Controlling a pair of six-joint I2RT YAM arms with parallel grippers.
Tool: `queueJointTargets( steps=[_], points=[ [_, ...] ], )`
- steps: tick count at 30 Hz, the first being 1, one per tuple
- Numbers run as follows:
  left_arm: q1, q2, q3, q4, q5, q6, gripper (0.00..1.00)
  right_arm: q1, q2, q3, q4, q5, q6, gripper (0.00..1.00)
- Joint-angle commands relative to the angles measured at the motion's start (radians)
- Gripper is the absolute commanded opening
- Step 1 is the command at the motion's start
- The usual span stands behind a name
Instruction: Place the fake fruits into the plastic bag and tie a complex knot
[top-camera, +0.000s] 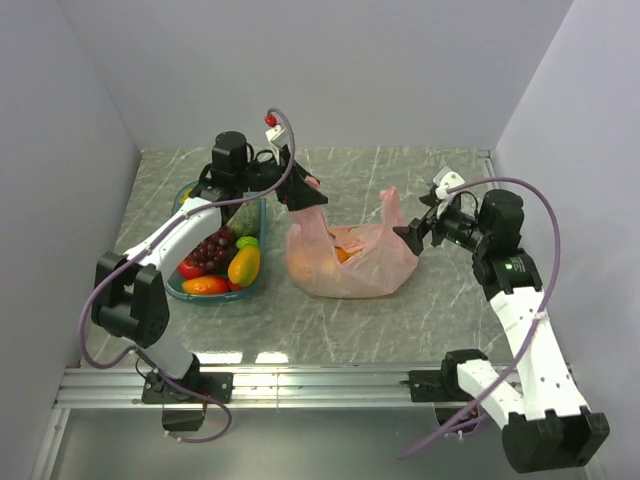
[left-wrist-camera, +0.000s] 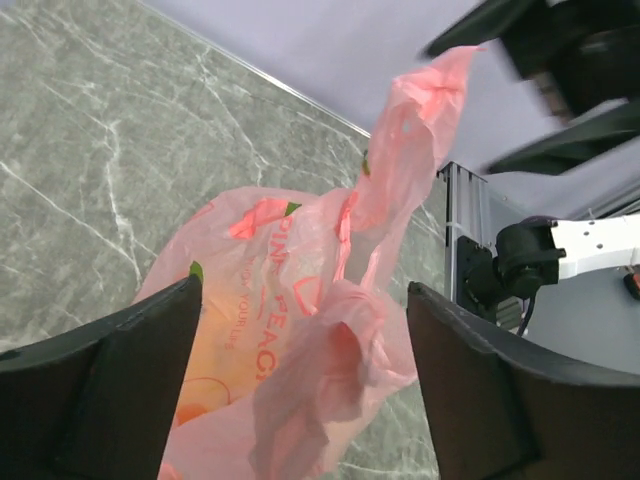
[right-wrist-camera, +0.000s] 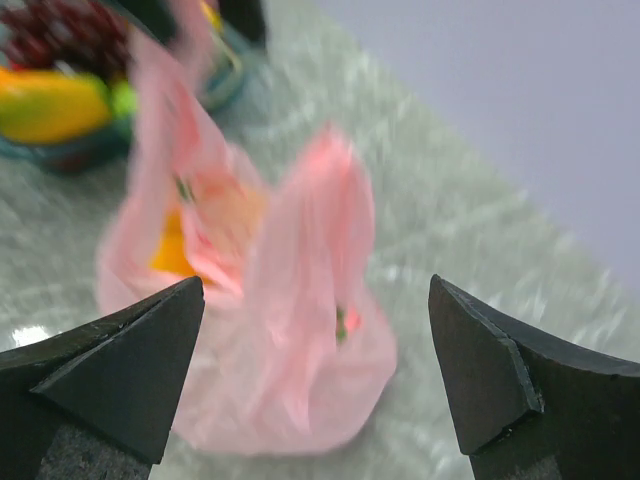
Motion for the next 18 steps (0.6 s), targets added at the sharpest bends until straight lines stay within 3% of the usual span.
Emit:
queueJointTargets(
  steps=[1, 2, 7, 13, 18],
  points=[
    [0.019, -0.103, 0.049, -0.036, 0.039, 0.063, 0.90, -0.057, 0.020, -0.063, -0.012, -0.041, -0.029, 1.00],
    [0.025, -0.113, 0.043, -0.044, 0.054, 0.063, 0.99, -0.061, 0.030, -0.077, 0.002, -0.046, -0.033, 1.00],
    [0.033, -0.191, 0.001, -0.113, 0.054, 0.121, 0.99, -0.062, 0.110, -0.122, 0.137, -0.089, -0.042, 1.00],
    [0.094, -0.304, -0.118, -0.206, 0.005, 0.184, 0.99, -0.064, 0.202, -0.079, 0.127, -0.180, -0.072, 0.99],
    [0.102, -0.334, -0.190, -0.289, -0.029, 0.313, 0.99, -0.059, 0.254, -0.076, 0.127, -0.211, -0.072, 0.89]
  ],
)
